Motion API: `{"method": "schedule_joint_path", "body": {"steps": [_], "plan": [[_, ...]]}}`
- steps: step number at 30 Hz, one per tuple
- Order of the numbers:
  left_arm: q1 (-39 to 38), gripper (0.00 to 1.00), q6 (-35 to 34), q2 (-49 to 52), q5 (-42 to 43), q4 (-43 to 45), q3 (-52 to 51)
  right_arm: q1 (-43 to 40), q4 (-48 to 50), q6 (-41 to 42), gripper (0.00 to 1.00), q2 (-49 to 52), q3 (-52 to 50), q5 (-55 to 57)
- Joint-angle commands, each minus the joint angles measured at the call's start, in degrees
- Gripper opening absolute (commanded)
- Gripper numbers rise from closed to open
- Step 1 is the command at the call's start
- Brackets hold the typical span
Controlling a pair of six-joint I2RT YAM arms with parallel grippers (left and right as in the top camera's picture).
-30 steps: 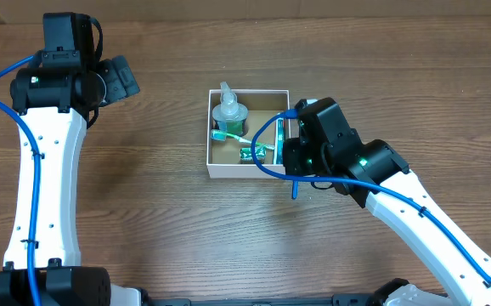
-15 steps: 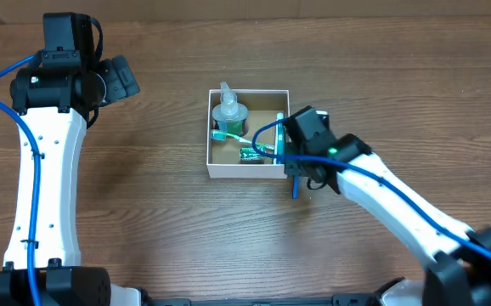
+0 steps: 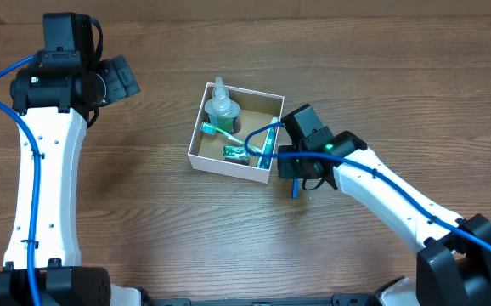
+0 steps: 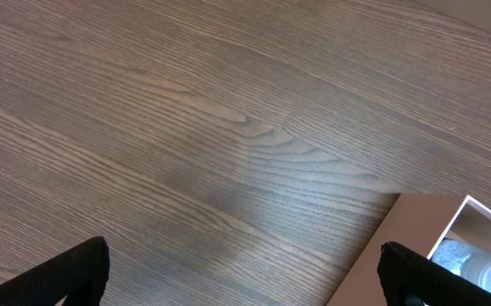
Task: Pack container
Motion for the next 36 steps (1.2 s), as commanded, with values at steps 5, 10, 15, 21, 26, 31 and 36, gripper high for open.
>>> {"method": "schedule_joint_path", "body": {"steps": [5, 10, 15, 21, 26, 31, 36], "plan": [[0.2, 1.0, -1.2, -0.2, 0.0, 0.0, 0.7, -2.7, -0.5, 5.0, 0.64, -0.1, -2.5, 6.7], [0.2, 1.0, -1.2, -0.2, 0.0, 0.0, 0.7, -2.7, 4.2, 5.0, 0.71, -0.1, -5.7, 6.7], [0.2, 1.0, -1.2, -0.2, 0.0, 0.1, 0.7, -2.7, 6.6, 4.7, 0.72, 0.2, -7.6, 6.7], [0.2, 1.0, -1.2, -0.2, 0.0, 0.1, 0.7, -2.7, 7.3, 4.5, 0.72, 2.7, -7.6, 6.8], [0.2, 1.0, -1.2, -0.2, 0.0, 0.0, 0.7, -2.7, 8.0, 4.5, 0.69, 6.2, -7.6, 7.6], [0.2, 1.0, -1.2, -0.2, 0.0, 0.0, 0.7, -3.6, 7.9, 4.5, 0.44, 7.4, -7.6, 8.9], [0.2, 1.0, -1.2, -0.2, 0.0, 0.0, 0.7, -4.2, 7.5, 4.5, 0.36, 7.4, -7.6, 8.9]]}}
